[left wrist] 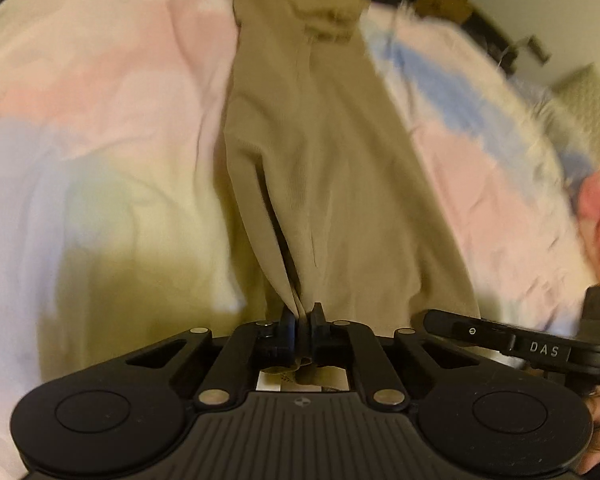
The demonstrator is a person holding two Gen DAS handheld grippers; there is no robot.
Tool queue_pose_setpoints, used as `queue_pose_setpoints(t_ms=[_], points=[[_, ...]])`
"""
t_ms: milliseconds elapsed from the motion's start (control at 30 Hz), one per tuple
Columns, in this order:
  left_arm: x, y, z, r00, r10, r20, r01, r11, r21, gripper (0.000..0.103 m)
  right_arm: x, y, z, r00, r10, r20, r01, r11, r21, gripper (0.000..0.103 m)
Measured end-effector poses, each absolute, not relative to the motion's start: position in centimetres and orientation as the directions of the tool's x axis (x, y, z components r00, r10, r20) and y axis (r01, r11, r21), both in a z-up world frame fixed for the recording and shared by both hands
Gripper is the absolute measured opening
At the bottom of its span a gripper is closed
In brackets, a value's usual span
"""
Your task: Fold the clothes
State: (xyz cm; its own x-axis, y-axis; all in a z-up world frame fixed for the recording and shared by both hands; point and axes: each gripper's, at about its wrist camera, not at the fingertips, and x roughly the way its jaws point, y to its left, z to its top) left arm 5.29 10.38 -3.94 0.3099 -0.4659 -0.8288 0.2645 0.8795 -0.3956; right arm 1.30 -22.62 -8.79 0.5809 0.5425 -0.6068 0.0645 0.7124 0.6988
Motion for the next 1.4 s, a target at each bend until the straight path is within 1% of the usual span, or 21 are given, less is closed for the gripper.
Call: queue_pose_setpoints(t_ms=[100,233,367,467,600,767,867,1000,1133,1267,1400], points=[[4.1,12.4,-1.3,0.387,-0.545,-0.744,0.209,0.837,-0.505,0.006,0.9,-24.5,-5.6,0.642,0.564,-0.519,0.041,0.65,0.759,0.009],[3.4,13.7,3.4,0.526,-0.611,-0.592,0.16,0.755,-0.636,0.005,1.0,-26.6,0.8,0.712,0.564,-0.419,-0.038,0.627,0.778,0.009],[2.3,15.1,7.4,0.601,-0.642,-0.475,0.164,0.681,-0.713,0.005,1.0,-28.0,6.2,0.753,0.548,-0.363,-0.104,0.645,0.757,0.009],[0.8,15.5,9.0,0.612,-0.666,-0.428,0.183,0.645,-0.742,0.005,-0.6,-28.4,8.2,0.762,0.55,-0.341,-0.141,0.655,0.743,0.009],[-2.7,15.1,8.6,0.58,-0.679,-0.45,0.173,0.642,-0.747,0.005,-3.9,-28.4,8.1,0.738,0.563,-0.371,-0.152,0.675,0.722,0.008],[-7.6,14.7,5.9,0.494,-0.679,-0.544,0.116,0.671,-0.732,0.005,-9.3,-29.0,5.4,0.695,0.573,-0.434,-0.092,0.67,0.737,0.009],[-6.9,14.4,4.6,0.465,-0.675,-0.573,0.078,0.676,-0.733,0.005,-9.2,-29.4,3.9,0.685,0.58,-0.44,-0.046,0.637,0.769,0.009],[-1.4,13.4,4.6,0.475,-0.645,-0.599,0.053,0.7,-0.712,0.005,-5.6,-29.3,4.4,0.716,0.545,-0.436,-0.03,0.648,0.761,0.009],[6.6,11.5,6.3,0.532,-0.58,-0.617,0.057,0.752,-0.656,0.005,1.2,-29.9,5.5,0.773,0.474,-0.422,0.005,0.66,0.752,0.009],[14.5,8.9,6.7,0.6,-0.513,-0.614,0.061,0.794,-0.604,0.006,9.8,-30.1,5.6,0.805,0.39,-0.448,0.053,0.705,0.707,0.009],[20.6,6.3,5.5,0.654,-0.433,-0.62,0.058,0.846,-0.529,0.006,16.7,-29.7,3.4,0.814,0.331,-0.477,0.078,0.752,0.654,0.009]])
